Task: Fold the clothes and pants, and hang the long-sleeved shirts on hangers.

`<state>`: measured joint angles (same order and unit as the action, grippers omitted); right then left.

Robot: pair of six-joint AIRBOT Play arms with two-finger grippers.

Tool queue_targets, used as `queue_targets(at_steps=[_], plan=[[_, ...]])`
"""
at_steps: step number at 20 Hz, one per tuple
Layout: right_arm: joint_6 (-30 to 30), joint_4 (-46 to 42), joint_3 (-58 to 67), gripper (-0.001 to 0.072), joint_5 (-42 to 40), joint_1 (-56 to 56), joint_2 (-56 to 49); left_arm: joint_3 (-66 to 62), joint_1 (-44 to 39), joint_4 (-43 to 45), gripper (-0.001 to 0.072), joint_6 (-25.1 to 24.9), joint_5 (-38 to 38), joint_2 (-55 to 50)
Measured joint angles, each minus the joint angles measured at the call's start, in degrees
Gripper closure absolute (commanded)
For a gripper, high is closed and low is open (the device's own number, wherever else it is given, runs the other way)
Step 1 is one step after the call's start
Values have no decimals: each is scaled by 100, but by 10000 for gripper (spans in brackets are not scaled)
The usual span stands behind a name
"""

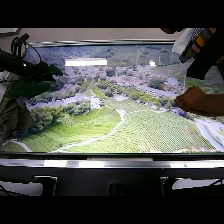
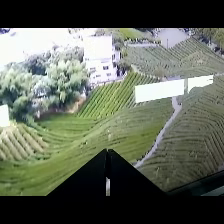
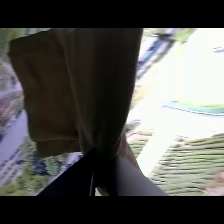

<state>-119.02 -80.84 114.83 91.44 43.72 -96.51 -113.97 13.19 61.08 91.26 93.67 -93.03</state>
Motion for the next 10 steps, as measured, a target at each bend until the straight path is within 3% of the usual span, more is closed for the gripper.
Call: queue_targets(at_steps=[5, 10], plan=[[282, -1058, -745, 683, 564, 138, 245, 0, 0, 0, 693, 0, 63, 0], [166, -1725, -2498, 682, 326, 168, 903, 0, 2, 0, 693, 0, 76, 0]])
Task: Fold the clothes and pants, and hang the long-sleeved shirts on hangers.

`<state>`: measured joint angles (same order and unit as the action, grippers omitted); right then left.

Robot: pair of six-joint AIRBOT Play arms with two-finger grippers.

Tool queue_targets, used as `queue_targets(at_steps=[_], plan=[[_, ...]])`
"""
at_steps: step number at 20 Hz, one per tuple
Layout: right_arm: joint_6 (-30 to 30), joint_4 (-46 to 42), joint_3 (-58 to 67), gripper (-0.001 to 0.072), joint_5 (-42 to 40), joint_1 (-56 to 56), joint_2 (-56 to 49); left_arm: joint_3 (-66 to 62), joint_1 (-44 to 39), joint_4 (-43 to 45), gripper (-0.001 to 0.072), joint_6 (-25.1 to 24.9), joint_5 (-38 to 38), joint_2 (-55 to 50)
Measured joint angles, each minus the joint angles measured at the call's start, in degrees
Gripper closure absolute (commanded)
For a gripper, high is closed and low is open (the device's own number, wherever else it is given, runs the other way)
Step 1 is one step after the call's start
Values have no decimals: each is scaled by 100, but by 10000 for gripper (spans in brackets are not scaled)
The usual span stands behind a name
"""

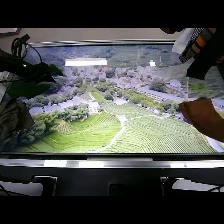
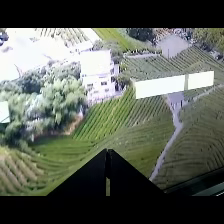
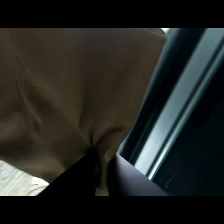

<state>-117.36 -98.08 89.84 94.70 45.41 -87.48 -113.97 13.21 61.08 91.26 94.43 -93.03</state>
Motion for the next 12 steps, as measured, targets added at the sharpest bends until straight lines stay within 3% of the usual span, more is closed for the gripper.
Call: queue_targets(at_steps=[7, 12], plan=[[-647, -492, -2337, 681, -761, 0, 901, 0, 0, 0, 693, 0, 9, 0], [-839, -811, -3084, 673, -1012, 0, 1086, 0, -7, 2, 693, 2, 11, 0]])
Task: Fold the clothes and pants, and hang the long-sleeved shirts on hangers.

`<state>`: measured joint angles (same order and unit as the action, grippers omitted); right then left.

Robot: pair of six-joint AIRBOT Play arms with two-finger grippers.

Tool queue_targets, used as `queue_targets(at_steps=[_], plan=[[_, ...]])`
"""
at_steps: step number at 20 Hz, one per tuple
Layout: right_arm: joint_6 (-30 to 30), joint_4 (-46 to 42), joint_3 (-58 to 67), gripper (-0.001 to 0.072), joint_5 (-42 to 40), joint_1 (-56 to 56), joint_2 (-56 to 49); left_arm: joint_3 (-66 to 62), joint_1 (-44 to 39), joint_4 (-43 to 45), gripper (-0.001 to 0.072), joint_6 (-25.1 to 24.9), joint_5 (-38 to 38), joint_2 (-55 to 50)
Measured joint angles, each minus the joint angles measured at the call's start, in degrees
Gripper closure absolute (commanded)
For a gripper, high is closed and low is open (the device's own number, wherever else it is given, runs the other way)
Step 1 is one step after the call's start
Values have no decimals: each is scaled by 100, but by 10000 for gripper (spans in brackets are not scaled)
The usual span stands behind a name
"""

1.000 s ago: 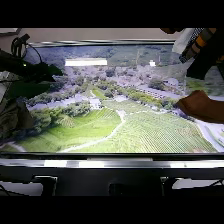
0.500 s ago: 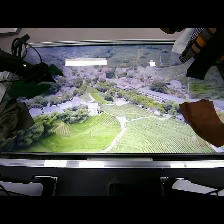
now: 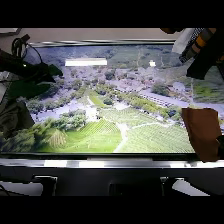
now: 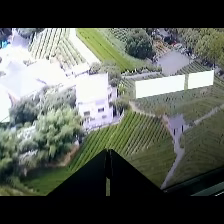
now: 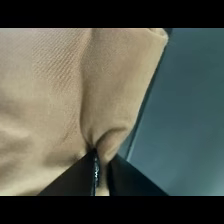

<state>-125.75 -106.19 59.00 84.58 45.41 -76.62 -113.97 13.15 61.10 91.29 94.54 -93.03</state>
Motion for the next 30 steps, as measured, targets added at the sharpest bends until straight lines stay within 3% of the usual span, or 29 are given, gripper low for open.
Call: queue_targets(at_steps=[2, 3, 4, 5, 6, 8, 10, 14, 15, 17, 19, 20, 25, 30], plan=[[-33, -118, -127, 559, -39, 0, 20, 0, -7, -2, 693, 0, -2, 0], [-35, -195, -166, 468, -42, 0, 28, 0, -9, -2, 693, 0, 0, 0], [-50, -293, -192, 319, -13, 0, 33, 0, -9, 0, 692, 0, -2, 0], [-50, -382, -210, 252, 13, 0, 44, 0, -11, 0, 691, 0, -2, 0], [-44, -452, -212, 244, 35, 0, 61, 0, -13, -2, 691, 4, -2, 0], [35, -527, -114, 268, 33, 2, 118, 0, -24, 0, 691, 13, -2, 0], [271, -326, 170, 422, -111, 0, 212, 0, -37, 0, 692, 15, -2, 0], [1320, 1069, 776, 471, -811, -481, 450, 0, -125, 13, 694, 13, -2, 2], [1633, 1460, 885, 474, -968, -820, 496, 0, -170, 57, 694, -9, -4, 11], [2098, 2068, 1019, 574, -1215, -1718, 553, 2, -315, 293, 694, -74, -2, 63], [2378, 2413, 1088, 615, -1412, -2809, 581, 2, -483, 632, 694, -114, -33, 170], [2468, 2527, 1108, 681, -1508, -3351, 590, 2, -564, 774, 694, -140, -85, 249], [2573, 2782, 1152, 681, -1917, -5639, 610, 225, -789, 1132, 694, -310, -363, 811], [2544, 2824, 1156, 681, -2098, -6470, 612, 1331, -837, 1239, 693, -498, -774, 1650]])
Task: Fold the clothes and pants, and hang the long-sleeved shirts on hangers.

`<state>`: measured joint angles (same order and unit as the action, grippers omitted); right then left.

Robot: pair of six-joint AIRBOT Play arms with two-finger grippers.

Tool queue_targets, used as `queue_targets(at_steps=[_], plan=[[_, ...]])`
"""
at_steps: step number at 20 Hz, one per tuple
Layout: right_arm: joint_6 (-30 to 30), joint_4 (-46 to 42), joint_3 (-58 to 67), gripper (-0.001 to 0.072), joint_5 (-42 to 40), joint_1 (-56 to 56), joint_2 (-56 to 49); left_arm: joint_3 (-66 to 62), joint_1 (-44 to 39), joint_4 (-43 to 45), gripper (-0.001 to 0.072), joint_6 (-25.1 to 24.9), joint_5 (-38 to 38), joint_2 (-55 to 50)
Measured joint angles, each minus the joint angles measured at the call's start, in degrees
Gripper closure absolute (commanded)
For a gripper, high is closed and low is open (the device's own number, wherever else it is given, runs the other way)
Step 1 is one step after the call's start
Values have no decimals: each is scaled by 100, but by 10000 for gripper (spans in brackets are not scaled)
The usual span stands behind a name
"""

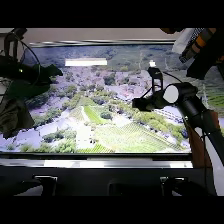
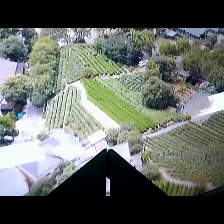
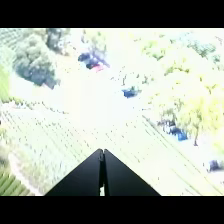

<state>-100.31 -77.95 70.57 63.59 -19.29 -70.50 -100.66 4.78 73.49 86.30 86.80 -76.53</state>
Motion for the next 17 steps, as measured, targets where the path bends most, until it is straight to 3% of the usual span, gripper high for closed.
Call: queue_targets(at_steps=[6, 17], plan=[[-17, -131, 0, 681, -9, -166, 0, 1224, -13, 216, 692, -66, -140, 549], [-17, -175, 0, 681, -17, -186, 0, 1539, -20, 299, 692, -83, -96, 522]])
